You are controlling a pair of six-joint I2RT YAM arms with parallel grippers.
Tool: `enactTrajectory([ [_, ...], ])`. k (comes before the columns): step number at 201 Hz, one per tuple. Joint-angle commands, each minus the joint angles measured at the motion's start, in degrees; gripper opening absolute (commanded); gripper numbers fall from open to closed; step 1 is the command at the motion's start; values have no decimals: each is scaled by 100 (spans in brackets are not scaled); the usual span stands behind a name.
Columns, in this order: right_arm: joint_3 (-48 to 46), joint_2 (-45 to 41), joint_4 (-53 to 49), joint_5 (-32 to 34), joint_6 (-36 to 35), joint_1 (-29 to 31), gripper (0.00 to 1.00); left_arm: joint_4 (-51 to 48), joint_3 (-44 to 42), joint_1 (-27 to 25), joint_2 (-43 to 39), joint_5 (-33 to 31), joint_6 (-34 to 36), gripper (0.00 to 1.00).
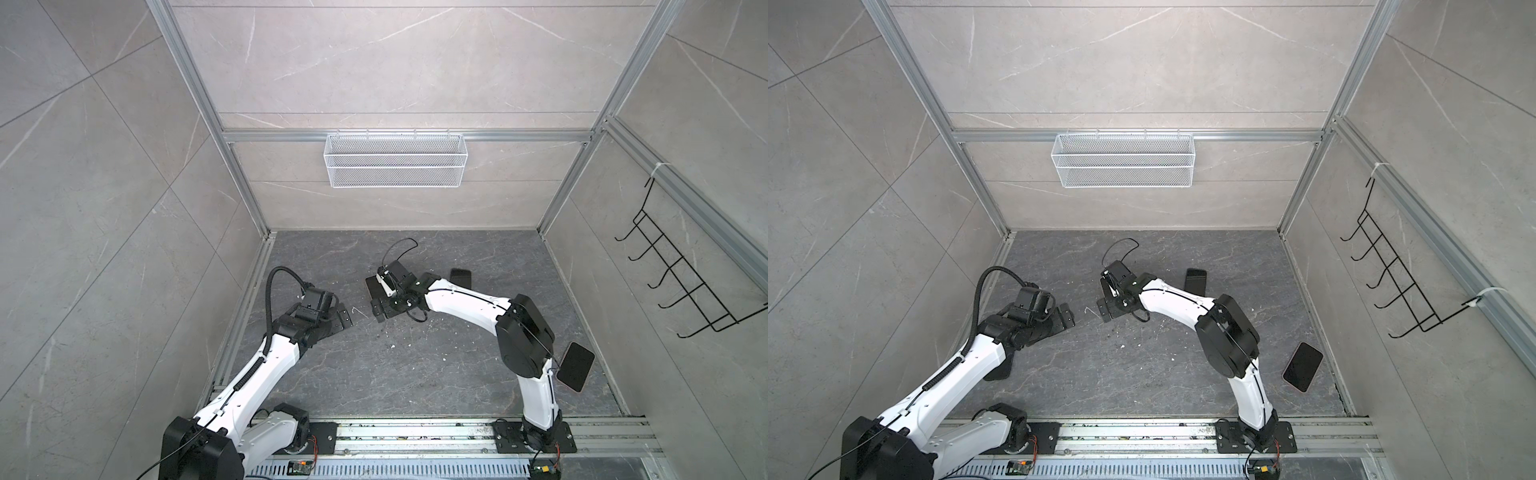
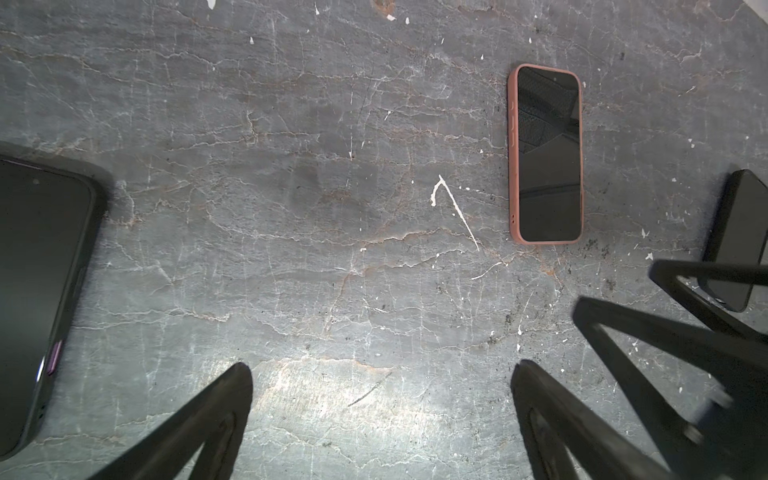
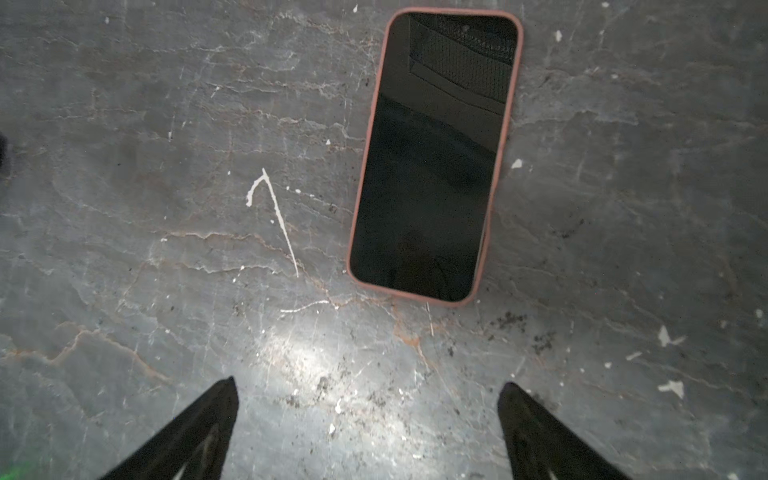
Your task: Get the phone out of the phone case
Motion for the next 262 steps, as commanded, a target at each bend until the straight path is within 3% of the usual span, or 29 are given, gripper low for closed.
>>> enactTrajectory([
  [1, 471, 390, -159, 449, -102, 36, 99, 188, 100, 14, -50, 106, -82, 100],
  [42, 1039, 979, -338, 850, -51, 46, 99, 253, 27, 14, -168, 124, -123, 100],
  [135, 1708, 1742, -550, 916, -45, 50, 100, 301, -105, 14, -293, 144, -168, 100],
  [180, 1991, 2003, -780, 1041, -49, 57, 95, 402, -167, 14, -316, 194, -198, 100],
  [225, 2171, 2141, -1000, 1115, -71, 64, 81, 521, -201, 10, -266, 259, -210, 99],
  [262, 1995, 1971, -965, 1120, -62, 71, 56, 956, -351, 14, -190, 557, -414, 99],
])
